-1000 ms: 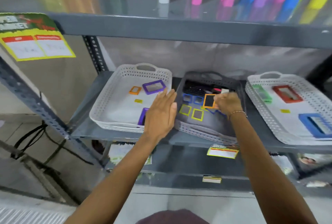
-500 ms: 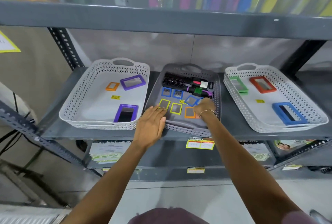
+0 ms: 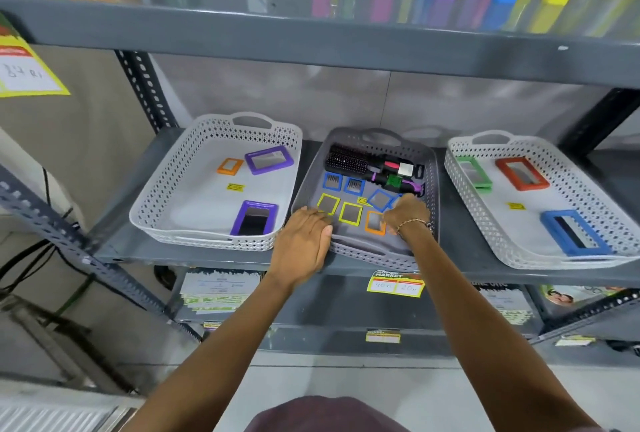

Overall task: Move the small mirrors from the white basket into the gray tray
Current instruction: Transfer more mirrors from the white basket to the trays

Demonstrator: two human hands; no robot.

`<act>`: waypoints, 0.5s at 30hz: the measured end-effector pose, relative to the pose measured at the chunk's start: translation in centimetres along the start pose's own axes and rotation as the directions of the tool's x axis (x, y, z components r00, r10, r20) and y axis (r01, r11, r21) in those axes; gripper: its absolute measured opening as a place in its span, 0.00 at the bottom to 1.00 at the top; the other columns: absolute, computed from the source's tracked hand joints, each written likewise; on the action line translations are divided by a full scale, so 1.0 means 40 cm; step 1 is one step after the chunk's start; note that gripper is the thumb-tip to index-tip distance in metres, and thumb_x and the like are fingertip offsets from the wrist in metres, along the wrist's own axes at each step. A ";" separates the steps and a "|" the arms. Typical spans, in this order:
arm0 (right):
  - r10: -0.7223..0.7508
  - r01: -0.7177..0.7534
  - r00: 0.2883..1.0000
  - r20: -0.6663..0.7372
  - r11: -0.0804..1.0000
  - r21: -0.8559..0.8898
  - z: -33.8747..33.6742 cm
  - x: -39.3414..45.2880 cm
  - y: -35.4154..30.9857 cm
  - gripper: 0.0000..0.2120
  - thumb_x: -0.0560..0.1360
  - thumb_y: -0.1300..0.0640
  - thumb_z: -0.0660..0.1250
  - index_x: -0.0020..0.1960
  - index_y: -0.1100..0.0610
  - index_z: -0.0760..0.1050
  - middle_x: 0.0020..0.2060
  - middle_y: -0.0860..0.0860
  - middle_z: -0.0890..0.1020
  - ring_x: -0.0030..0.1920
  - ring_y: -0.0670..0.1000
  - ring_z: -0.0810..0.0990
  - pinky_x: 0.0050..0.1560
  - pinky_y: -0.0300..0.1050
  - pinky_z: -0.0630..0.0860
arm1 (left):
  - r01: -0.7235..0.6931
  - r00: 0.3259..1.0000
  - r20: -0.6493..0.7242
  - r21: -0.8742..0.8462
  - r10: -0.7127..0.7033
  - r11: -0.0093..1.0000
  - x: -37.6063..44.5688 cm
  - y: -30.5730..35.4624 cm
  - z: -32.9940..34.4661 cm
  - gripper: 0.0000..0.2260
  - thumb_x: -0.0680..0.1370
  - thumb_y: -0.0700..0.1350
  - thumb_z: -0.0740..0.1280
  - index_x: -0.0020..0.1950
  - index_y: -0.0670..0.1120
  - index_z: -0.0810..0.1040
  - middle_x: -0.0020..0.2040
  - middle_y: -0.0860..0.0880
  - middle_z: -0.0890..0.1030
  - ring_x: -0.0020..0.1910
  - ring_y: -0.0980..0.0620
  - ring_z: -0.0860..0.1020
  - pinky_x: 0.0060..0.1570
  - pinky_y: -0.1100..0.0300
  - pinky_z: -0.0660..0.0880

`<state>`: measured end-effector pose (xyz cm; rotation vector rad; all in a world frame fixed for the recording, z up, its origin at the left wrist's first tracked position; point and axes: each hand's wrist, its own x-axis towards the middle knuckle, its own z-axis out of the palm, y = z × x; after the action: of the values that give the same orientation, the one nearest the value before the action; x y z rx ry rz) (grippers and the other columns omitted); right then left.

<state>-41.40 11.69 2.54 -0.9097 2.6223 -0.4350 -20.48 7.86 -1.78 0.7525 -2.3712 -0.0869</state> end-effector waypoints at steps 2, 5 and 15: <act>-0.028 0.028 0.998 -0.063 1.000 -0.011 -0.016 0.000 -0.033 0.07 0.75 0.59 0.63 0.48 0.63 0.75 0.41 0.57 0.76 0.49 0.59 0.80 0.46 0.46 0.74 | 0.007 1.000 -0.011 -0.037 -0.007 0.999 0.010 0.009 -0.022 0.24 0.83 0.47 0.46 0.59 0.37 0.79 0.58 0.42 0.81 0.62 0.43 0.76 0.69 0.52 0.62; -0.171 0.180 0.980 -0.100 0.980 0.090 -0.040 0.006 -0.141 0.14 0.75 0.55 0.62 0.45 0.64 0.80 0.44 0.62 0.85 0.49 0.61 0.83 0.49 0.46 0.79 | 0.039 0.994 -0.093 -0.121 -0.051 0.992 0.035 -0.010 -0.088 0.25 0.84 0.48 0.45 0.63 0.37 0.77 0.62 0.42 0.79 0.66 0.46 0.72 0.71 0.54 0.60; -0.668 0.656 0.744 0.018 0.736 0.169 0.163 -0.051 -0.576 0.11 0.72 0.64 0.63 0.47 0.62 0.84 0.48 0.60 0.86 0.53 0.58 0.83 0.56 0.47 0.78 | 0.316 0.944 -0.111 0.055 -0.309 0.947 -0.147 -0.424 -0.298 0.25 0.83 0.50 0.46 0.64 0.37 0.76 0.63 0.40 0.78 0.66 0.46 0.71 0.69 0.51 0.63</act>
<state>-24.88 -5.40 6.02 -1.7663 2.0726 -0.7381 -1.24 -1.62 0.27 1.1381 -2.1506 -0.0947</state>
